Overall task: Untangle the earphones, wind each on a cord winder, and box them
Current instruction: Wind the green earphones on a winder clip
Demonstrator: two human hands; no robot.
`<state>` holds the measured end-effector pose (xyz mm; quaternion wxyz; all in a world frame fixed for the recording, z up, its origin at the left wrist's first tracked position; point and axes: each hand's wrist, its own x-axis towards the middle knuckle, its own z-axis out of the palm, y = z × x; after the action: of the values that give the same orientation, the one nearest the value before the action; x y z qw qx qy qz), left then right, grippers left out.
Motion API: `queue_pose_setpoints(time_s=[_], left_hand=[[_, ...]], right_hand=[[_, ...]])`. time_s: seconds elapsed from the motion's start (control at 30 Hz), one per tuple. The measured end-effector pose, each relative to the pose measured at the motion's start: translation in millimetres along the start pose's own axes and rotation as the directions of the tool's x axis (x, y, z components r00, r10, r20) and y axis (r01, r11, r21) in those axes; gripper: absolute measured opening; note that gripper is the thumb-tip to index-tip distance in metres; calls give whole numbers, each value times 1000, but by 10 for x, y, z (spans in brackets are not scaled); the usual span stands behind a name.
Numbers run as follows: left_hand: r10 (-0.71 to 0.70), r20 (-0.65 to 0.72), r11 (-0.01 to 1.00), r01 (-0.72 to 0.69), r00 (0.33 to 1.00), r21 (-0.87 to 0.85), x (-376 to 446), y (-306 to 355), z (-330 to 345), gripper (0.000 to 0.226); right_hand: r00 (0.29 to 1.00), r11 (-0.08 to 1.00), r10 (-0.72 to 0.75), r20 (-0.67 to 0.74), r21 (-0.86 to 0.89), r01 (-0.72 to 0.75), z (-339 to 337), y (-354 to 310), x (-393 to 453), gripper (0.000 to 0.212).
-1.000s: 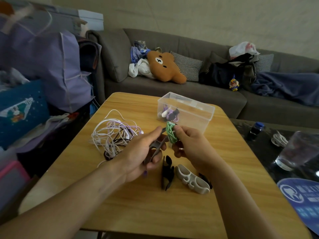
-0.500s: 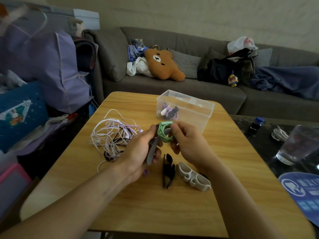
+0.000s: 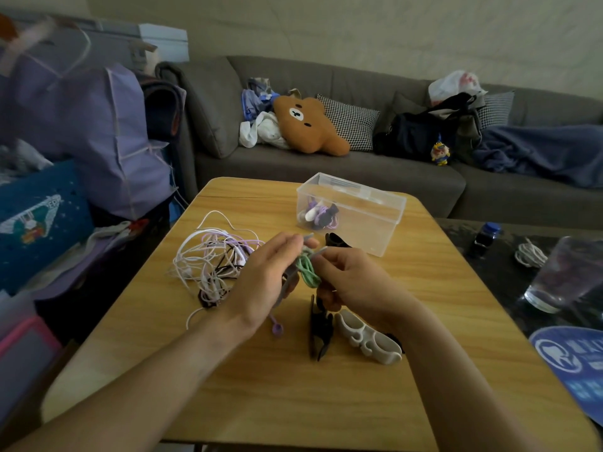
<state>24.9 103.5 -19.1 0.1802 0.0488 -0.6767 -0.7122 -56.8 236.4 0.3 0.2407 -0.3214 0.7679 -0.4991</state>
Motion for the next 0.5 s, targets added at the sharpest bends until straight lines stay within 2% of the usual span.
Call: queue_pose_setpoints(time_s=[0.13,0.27,0.3,0.4,0.5], left_hand=[[52,-1,993,-51,999,104,4,-6,14,31],[125,-62,985,-116,990,131,18,11,-6,21],[141,-55,982,-133,988,133,21,18,-15,21],[180,-23,952,-168,983,254,26,17,-32,19],[219,45,946,-224,975,235,-27,21,29,13]], right_hand=[[998,997,61,4,49,-62,16,0,1,29],[980,903,152,127,386,-190,16,9,33,28],[975,882,155,157,424,-209,5,13,41,28],[961,874,174,217,417,-252,23,27,45,24],[957,818,181,226,506,-274,92,29,56,27]])
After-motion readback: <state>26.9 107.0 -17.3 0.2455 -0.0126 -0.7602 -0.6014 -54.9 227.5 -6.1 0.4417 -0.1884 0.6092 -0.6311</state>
